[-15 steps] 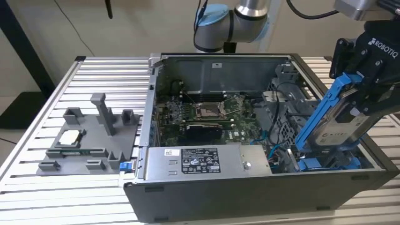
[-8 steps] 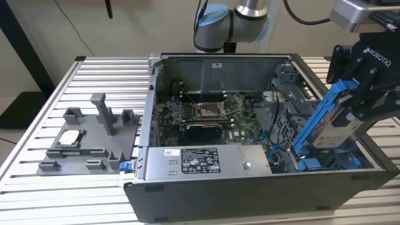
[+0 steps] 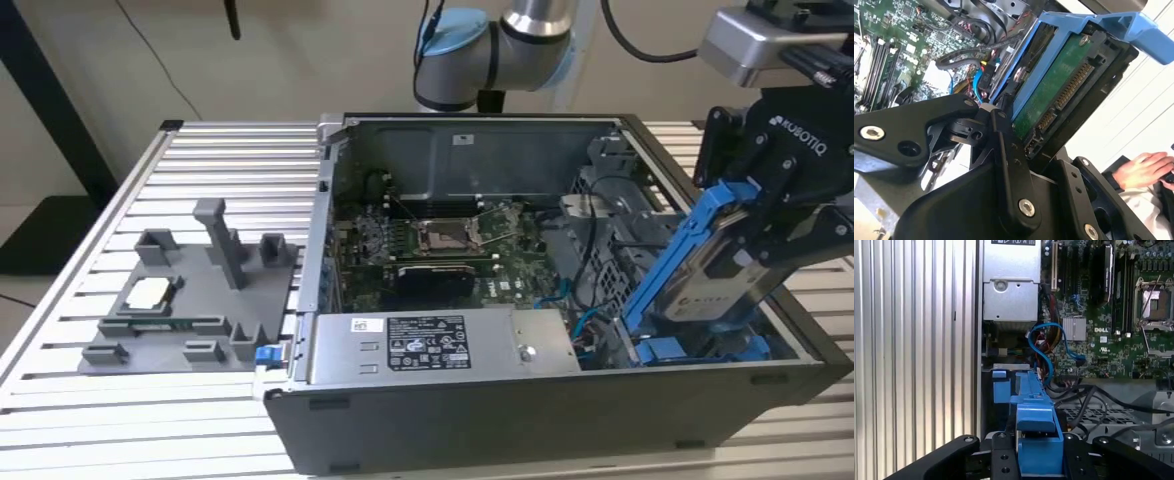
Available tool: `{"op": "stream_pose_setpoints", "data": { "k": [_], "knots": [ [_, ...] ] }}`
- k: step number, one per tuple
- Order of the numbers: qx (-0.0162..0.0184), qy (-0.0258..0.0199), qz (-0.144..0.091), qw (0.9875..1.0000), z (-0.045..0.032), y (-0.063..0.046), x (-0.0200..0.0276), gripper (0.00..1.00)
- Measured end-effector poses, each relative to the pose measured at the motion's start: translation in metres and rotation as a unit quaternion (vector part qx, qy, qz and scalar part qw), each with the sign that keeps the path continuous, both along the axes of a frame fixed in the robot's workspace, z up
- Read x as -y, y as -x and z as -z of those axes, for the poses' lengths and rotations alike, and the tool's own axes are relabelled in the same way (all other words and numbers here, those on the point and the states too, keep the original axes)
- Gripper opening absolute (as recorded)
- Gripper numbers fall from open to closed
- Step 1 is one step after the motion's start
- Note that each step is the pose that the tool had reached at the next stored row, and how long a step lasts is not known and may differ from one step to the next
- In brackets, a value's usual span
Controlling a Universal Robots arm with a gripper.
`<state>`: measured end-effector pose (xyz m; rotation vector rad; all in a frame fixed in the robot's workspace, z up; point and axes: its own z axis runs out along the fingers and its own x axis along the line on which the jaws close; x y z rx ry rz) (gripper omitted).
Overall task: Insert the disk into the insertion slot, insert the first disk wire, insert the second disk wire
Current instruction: 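Insert the disk into the insertion slot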
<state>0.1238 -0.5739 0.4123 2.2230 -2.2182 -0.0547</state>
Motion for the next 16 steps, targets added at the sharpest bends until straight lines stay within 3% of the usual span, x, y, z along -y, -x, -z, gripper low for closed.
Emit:
{"op": "stream_pose_setpoints", "data": {
  "k": [8, 14, 16],
  "knots": [
    [0.0000, 0.0001, 0.001, 1.0000, 0.0082, 0.0000, 0.0003, 0.33],
    [0.0000, 0.0001, 0.001, 1.0000, 0.0097, 0.0000, 0.0004, 0.33],
    [-0.0036, -0.0001, 0.001, 1.0000, 0.0097, -0.0005, 0.0004, 0.33]
  ]
}}
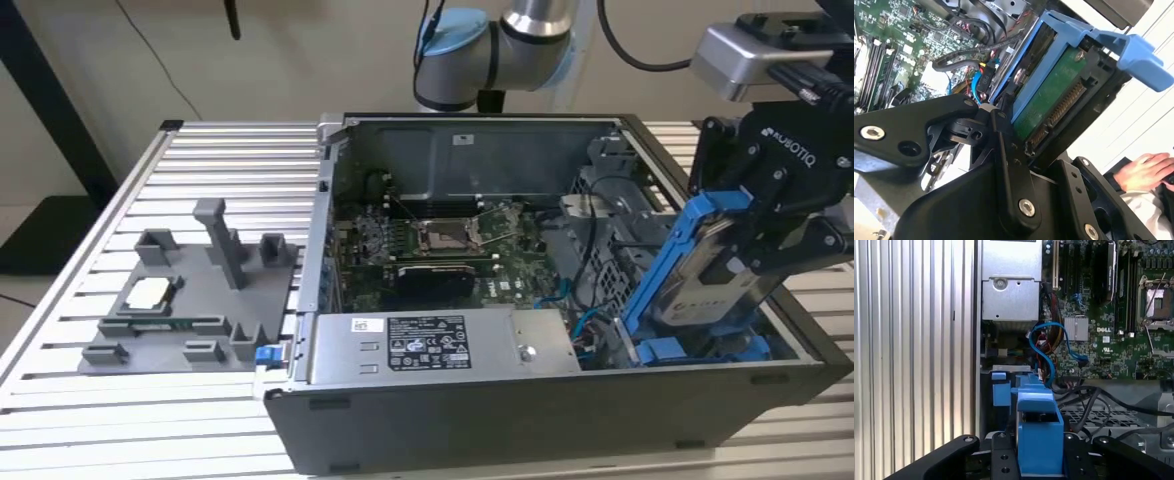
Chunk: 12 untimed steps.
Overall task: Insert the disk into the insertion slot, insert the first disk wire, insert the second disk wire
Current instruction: 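Insert the disk into the insertion slot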
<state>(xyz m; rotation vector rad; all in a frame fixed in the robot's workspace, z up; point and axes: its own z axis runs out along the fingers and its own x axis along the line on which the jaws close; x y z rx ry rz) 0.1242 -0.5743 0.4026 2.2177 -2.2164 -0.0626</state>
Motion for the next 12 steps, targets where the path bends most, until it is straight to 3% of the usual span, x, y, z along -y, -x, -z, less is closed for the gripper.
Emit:
{"op": "stream_pose_setpoints", "data": {
  "k": [6, 12],
  "knots": [
    [-0.0247, 0.0023, 0.000, 0.9997, -0.0030, -0.005, 0.0000, 0.33],
    [-0.0257, 0.0023, 0.000, 0.9997, 0.0033, -0.011, 0.0000, 0.33]
  ]
}}
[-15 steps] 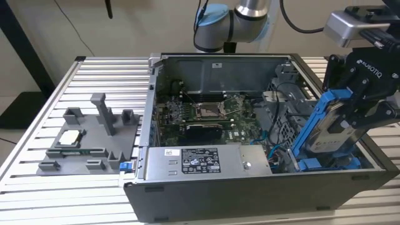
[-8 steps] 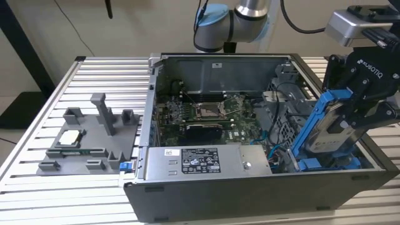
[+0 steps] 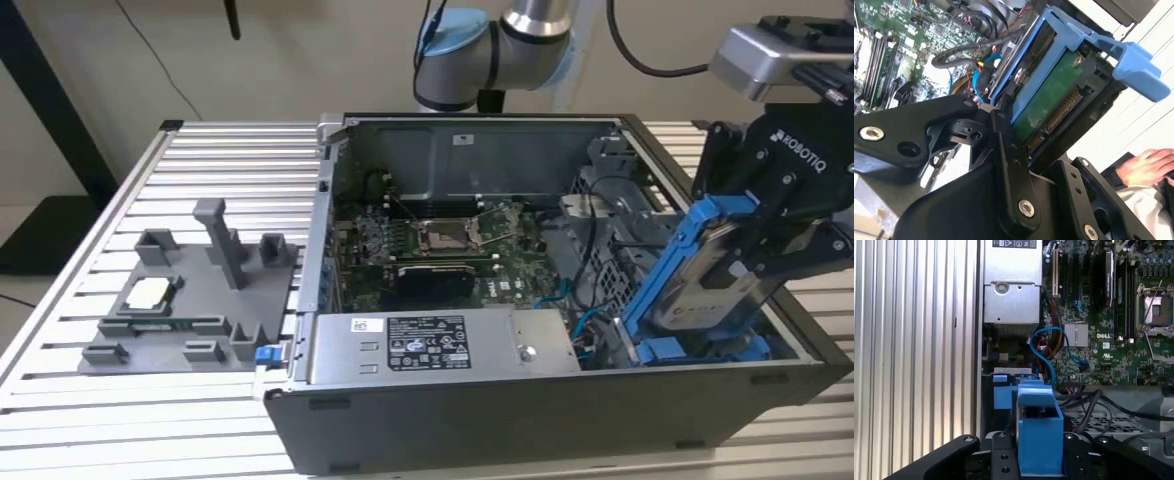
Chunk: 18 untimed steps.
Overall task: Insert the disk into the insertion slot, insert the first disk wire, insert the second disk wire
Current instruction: 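Insert the disk into the insertion slot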
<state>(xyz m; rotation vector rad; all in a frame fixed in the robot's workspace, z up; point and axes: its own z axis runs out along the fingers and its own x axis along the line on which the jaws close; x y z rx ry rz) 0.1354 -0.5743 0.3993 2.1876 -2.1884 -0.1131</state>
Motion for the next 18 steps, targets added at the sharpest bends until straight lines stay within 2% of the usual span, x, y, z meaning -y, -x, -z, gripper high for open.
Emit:
{"op": "stream_pose_setpoints", "data": {
  "k": [10, 16, 17, 18],
  "knots": [
    [-0.0002, -0.0003, 0.000, 1.0000, 0.0156, -0.002, 0.0000, 0.33],
    [-0.0002, -0.0007, 0.000, 1.0000, 0.0166, -0.002, 0.0000, 0.34],
    [-0.0004, -0.0007, 0.000, 1.0000, 0.0158, -0.002, 0.0000, 0.41],
    [-0.0007, -0.0006, 0.000, 1.0000, 0.0142, -0.002, 0.0000, 0.41]
  ]
}}
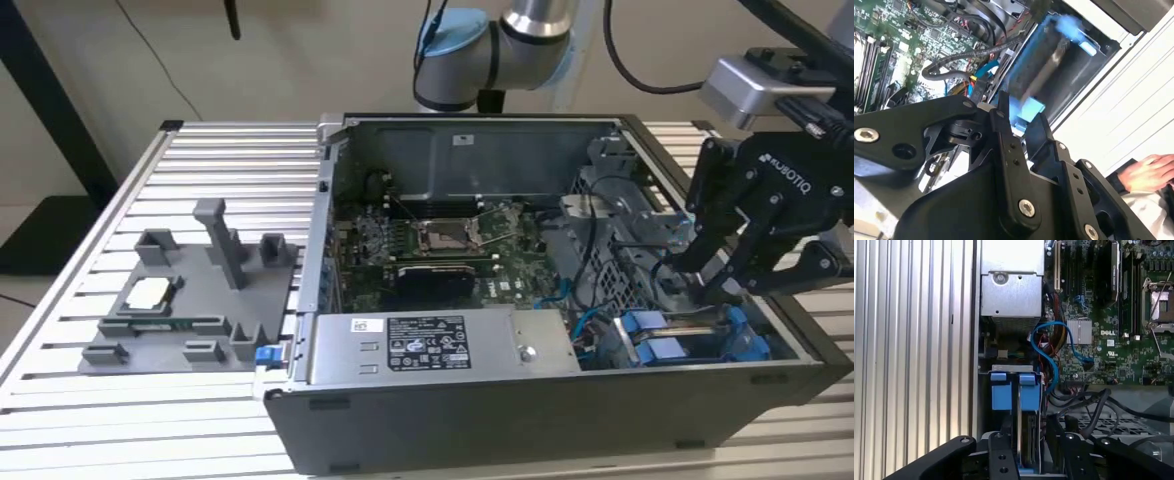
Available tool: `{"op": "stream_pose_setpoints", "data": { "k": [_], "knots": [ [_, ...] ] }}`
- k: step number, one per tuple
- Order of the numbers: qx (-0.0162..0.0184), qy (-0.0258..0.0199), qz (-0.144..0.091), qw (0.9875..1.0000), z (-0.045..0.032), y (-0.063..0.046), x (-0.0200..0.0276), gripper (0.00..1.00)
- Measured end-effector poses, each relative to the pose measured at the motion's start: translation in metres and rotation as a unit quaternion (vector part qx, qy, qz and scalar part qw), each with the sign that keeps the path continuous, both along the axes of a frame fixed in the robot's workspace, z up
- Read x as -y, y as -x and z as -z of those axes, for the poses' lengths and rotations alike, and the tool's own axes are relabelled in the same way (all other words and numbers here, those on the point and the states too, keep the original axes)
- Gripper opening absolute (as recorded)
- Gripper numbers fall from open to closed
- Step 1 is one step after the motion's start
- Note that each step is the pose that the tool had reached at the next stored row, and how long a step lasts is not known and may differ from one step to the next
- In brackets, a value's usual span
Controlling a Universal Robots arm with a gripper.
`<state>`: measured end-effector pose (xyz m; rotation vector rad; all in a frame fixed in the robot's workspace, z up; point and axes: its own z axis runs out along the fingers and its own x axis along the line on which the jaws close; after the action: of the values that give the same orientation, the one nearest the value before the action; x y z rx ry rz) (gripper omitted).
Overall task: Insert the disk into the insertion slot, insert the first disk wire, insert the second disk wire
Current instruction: 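Insert the disk into the insertion slot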
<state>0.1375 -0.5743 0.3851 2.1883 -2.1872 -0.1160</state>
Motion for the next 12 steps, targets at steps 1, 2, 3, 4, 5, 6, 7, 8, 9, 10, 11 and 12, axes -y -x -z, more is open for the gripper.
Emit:
{"op": "stream_pose_setpoints", "data": {
  "k": [1, 2, 3, 4, 5, 6, 7, 8, 9, 10, 11, 12],
  "knots": [
    [-0.0005, 0.0000, 0.000, 1.0000, -0.0023, 0.0000, 0.0000, 0.41],
    [-0.0009, 0.0000, 0.000, 1.0000, -0.0048, 0.0000, 0.0000, 0.41],
    [-0.0010, 0.0000, 0.000, 1.0000, -0.0065, 0.0000, 0.0000, 0.41],
    [-0.0011, 0.0000, 0.000, 1.0000, -0.0075, 0.0000, -0.0001, 0.41],
    [-0.0011, 0.0000, 0.000, 1.0000, -0.0081, 0.0000, -0.0002, 0.41],
    [-0.0011, -0.0001, 0.000, 1.0000, -0.0085, 0.0000, -0.0005, 0.41],
    [-0.0011, -0.0002, 0.000, 1.0000, -0.0088, 0.0000, -0.0006, 0.41],
    [-0.0011, -0.0002, 0.000, 1.0000, -0.0088, 0.0000, -0.0006, 0.41],
    [-0.0011, -0.0001, 0.000, 1.0000, -0.0088, 0.0000, -0.0006, 0.41],
    [-0.0011, -0.0001, 0.000, 1.0000, -0.0090, 0.0000, -0.0006, 0.41],
    [-0.0011, 0.0000, 0.000, 1.0000, -0.0091, 0.0000, -0.0007, 0.41],
    [-0.0011, 0.0000, 0.000, 1.0000, -0.0090, 0.0000, -0.0007, 0.41]
  ]
}}
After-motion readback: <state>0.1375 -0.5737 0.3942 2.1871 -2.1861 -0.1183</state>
